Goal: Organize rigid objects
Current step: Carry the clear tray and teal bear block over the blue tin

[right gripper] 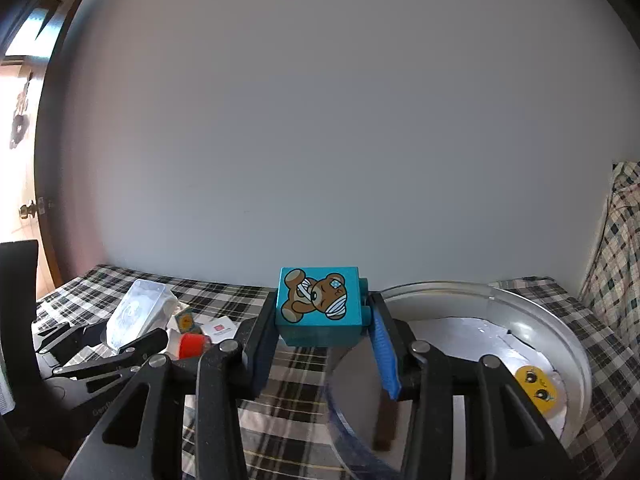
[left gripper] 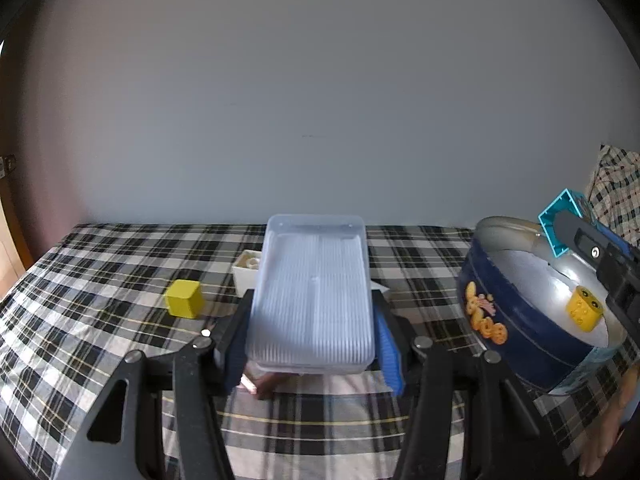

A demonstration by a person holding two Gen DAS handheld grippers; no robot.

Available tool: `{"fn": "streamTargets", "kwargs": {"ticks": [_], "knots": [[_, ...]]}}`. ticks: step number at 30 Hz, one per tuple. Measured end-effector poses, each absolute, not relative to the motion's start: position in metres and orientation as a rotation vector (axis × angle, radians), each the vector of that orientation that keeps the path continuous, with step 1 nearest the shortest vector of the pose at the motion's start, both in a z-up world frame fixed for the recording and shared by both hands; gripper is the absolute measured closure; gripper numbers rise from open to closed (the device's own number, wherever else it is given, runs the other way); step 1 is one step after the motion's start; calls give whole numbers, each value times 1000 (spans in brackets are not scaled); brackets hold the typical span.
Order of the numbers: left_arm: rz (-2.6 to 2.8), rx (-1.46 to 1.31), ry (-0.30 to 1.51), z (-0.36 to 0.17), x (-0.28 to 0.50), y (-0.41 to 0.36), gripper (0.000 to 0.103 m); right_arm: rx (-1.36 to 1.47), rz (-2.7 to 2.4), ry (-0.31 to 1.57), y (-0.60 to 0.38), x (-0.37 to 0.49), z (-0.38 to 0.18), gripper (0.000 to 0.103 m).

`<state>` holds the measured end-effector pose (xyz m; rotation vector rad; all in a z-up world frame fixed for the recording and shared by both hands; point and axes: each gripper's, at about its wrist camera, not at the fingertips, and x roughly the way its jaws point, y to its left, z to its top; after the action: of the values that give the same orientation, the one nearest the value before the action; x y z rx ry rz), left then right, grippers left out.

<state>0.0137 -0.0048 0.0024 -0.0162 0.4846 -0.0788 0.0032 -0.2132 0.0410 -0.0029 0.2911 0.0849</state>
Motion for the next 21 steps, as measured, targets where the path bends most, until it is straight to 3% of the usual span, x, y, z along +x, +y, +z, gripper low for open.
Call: {"fn": "streamTargets", "kwargs": {"ticks": [21], "knots": [[-169,-12,472,10,18,-73,50,77,-83,258,-284,-2,58,57]]}}
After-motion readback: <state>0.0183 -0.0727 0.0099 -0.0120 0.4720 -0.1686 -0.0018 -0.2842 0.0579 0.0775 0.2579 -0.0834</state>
